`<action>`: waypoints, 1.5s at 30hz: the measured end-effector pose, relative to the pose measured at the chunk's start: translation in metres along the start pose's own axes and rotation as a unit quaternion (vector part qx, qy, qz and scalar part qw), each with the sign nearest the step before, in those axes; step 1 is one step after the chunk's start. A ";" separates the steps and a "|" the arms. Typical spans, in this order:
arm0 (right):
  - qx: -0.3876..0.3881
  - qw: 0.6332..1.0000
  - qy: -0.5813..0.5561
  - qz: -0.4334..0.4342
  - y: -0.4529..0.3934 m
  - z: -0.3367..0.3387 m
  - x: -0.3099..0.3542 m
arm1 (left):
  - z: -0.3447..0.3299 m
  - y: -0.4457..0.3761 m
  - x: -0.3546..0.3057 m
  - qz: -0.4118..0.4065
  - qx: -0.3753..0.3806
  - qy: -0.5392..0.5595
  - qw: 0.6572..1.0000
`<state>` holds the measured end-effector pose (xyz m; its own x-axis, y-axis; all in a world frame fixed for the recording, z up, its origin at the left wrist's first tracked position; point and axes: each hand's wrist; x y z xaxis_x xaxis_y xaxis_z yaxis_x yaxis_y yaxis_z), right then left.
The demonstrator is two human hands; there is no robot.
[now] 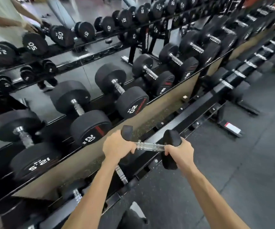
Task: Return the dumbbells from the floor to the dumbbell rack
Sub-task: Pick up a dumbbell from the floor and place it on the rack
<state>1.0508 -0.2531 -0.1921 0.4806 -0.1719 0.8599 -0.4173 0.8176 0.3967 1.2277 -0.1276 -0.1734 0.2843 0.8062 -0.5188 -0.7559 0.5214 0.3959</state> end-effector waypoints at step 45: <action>-0.070 0.886 -0.304 -0.343 -0.163 0.005 -0.154 | -0.165 -0.226 -0.096 -0.124 0.357 -0.269 0.886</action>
<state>1.0408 -0.3631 -0.3875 0.0611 -0.8841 0.4634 -0.0676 0.4595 0.8856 1.2737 -0.3690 -0.3382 0.7751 0.5581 -0.2962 -0.1193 0.5897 0.7988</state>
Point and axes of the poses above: each hand's wrist, its own y-axis away from the middle knuckle, its own z-axis out of the back of the hand, x = y × z, and after that the axes turned 7 degrees about x, right-handed
